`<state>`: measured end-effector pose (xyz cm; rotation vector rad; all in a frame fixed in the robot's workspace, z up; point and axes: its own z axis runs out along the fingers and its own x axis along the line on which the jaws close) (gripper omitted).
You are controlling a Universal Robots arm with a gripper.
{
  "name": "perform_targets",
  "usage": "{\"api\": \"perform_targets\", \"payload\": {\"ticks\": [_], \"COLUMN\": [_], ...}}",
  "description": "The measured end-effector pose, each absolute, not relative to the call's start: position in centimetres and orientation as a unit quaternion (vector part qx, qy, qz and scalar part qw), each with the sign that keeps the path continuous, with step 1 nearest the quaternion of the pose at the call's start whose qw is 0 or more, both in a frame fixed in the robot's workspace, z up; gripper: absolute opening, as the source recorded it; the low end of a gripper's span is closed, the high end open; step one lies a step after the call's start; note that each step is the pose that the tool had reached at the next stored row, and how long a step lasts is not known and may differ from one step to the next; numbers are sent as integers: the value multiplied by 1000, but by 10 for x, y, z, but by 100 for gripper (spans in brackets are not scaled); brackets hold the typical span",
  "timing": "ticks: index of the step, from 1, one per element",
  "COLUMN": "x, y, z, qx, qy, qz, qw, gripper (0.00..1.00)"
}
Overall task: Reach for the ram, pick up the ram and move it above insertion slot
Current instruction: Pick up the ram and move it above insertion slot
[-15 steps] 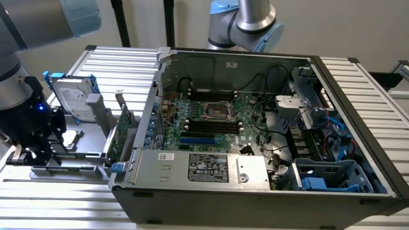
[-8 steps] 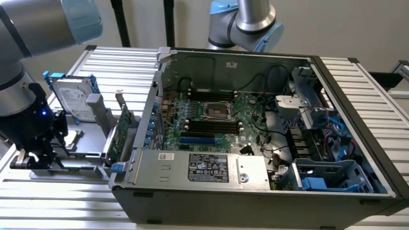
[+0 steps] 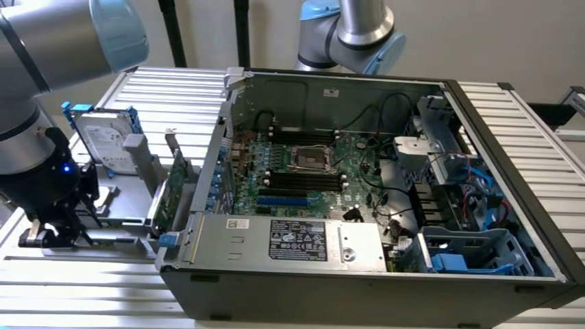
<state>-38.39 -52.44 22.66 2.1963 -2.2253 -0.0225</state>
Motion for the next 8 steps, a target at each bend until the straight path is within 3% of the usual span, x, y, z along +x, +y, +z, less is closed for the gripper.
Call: {"api": "perform_targets", "payload": {"ticks": [8], "x": [-384], "y": [-525], "z": [217], "qx": [702], "qy": [-712], "qz": [-7], "qw": [7], "gripper": [36]}}
